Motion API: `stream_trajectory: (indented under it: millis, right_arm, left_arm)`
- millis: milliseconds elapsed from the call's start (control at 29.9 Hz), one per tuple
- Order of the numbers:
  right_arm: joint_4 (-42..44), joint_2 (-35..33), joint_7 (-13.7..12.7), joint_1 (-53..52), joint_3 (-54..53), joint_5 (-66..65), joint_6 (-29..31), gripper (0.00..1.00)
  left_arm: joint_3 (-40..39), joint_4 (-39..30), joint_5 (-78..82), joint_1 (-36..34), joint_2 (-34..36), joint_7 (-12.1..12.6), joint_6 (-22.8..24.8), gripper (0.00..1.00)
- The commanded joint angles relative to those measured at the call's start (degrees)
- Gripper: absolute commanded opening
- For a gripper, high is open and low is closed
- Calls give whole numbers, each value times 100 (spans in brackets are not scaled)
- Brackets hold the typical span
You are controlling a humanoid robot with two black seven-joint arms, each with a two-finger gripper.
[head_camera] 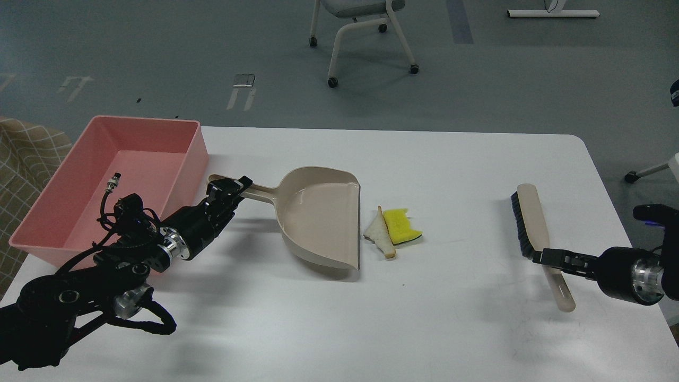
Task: Sweep and dump garbage into bin
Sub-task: 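Grasp the wooden-handled brush with the right gripper, then sweep the sponge and stick into the dustpan with the brush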
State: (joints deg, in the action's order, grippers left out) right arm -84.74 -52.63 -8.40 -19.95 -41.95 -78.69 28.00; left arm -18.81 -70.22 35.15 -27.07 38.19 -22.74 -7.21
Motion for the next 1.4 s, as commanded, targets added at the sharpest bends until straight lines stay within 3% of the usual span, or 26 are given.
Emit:
stream_trajectory:
  millis: [0,100,167,234,702,869,1003,1371]
  right_arm:
    - [-8,16,-22,-9,29,-59,0,20]
    - [-8,16,-22,-17,20,-59,0,15]
    - [1,-1,-22,-26,20,-59,0,4]
    - [1,-10,-22,-35,20,-42,0,0]
    - [-122,323,31,-263,38,-15,0,0]
    - [-140,754,-66,-527,248,-24,0,0]
    - [-140,869,-311,-974,862,-24,0,0]
    - [-140,1114,-312,-1731,1786,-15,0,0]
  left_arm:
    - [1,0,0,0,4,-2,1,3]
    - [1,0,0,0,5,-2,1,3]
    - [1,0,0,0,5,-2,1,3]
    - [1,0,0,0,13,-2,1,3]
    - [-8,0,0,88,-48,-20,-78,3]
    - [-8,0,0,97,-31,-134,-175,3]
    - [1,0,0,97,-48,-301,-254,3]
    - [1,0,272,325,-57,-512,-395,3]
